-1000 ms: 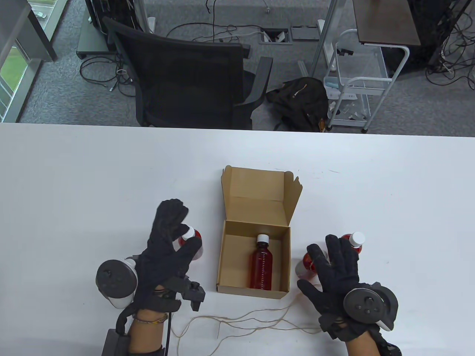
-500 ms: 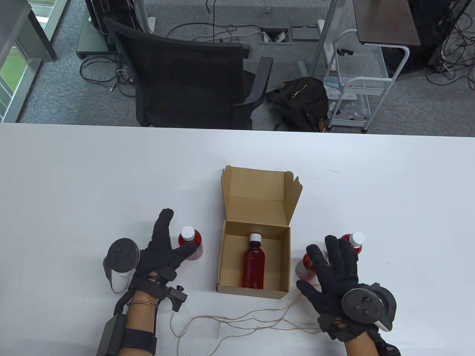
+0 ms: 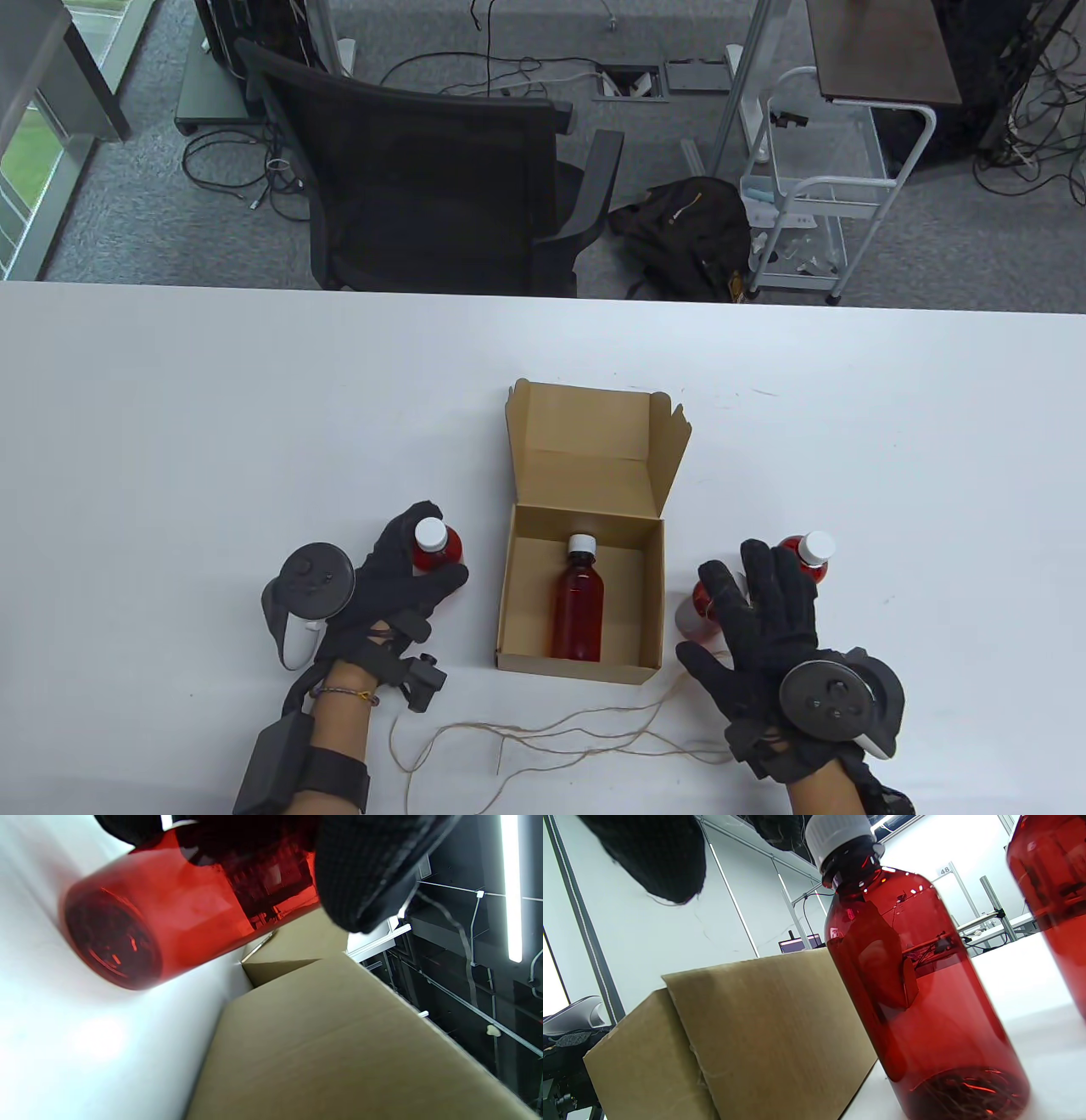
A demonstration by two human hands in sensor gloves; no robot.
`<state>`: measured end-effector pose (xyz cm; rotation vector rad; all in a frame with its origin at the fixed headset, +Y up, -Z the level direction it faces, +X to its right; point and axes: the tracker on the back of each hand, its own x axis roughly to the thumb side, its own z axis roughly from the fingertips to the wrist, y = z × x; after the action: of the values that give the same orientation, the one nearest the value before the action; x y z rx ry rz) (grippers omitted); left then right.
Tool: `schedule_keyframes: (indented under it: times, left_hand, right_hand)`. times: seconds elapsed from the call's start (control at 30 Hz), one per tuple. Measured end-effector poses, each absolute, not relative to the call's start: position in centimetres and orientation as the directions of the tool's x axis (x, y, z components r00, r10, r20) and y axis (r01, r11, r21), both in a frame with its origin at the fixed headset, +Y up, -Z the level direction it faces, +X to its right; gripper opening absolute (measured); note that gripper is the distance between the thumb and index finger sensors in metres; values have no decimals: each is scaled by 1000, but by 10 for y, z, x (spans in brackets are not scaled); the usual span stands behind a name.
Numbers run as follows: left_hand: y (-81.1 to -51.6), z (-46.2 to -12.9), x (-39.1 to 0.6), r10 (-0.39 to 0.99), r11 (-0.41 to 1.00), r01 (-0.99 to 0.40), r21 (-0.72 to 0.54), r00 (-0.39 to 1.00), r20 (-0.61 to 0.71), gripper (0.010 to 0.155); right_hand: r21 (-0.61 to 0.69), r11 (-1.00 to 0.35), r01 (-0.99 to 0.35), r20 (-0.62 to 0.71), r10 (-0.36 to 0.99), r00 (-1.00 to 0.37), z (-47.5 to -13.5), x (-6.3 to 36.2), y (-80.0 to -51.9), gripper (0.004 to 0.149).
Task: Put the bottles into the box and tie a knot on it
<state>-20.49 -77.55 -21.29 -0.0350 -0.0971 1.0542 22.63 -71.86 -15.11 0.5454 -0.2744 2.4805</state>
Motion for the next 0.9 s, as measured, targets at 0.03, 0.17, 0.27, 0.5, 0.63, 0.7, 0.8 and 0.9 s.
schedule_keyframes:
  times: [0.03, 0.17, 0.27, 0.5, 0.63, 0.7, 0.8, 0.9]
  left_hand:
    - [-775, -213, -205, 859, 511, -856, -77, 507, 65, 92]
    - [-768, -210, -203, 835, 549, -835, -41, 546, 75, 93]
    - [-745, -205, -204, 844, 525, -850, 37, 525, 109, 93]
    - [-673, -194, -183, 831, 504, -857, 106, 515, 213, 93]
    - [-640, -190, -144, 838, 501, -866, 19, 490, 242, 94]
    - [-631, -190, -124, 812, 554, -832, -18, 536, 230, 97]
    - [-627, -192, -87, 744, 664, -743, -87, 643, 182, 98]
    - [-637, -199, -50, 666, 744, -637, -199, 732, 144, 99]
  right_hand:
    - [-72, -811, -581, 439, 497, -749, -151, 226, -719, 81]
    - [-71, -813, -579, 442, 494, -749, -151, 226, -718, 81]
    - [-64, -812, -581, 444, 498, -745, -151, 226, -719, 81]
    - [-64, -804, -591, 447, 507, -737, -152, 227, -717, 81]
    - [-65, -798, -599, 448, 513, -733, -152, 228, -717, 81]
    - [-64, -801, -595, 446, 510, -735, -152, 228, -718, 81]
    - [-67, -812, -580, 441, 497, -747, -152, 228, -718, 81]
    - [-60, -805, -590, 445, 508, -738, -152, 227, -718, 80]
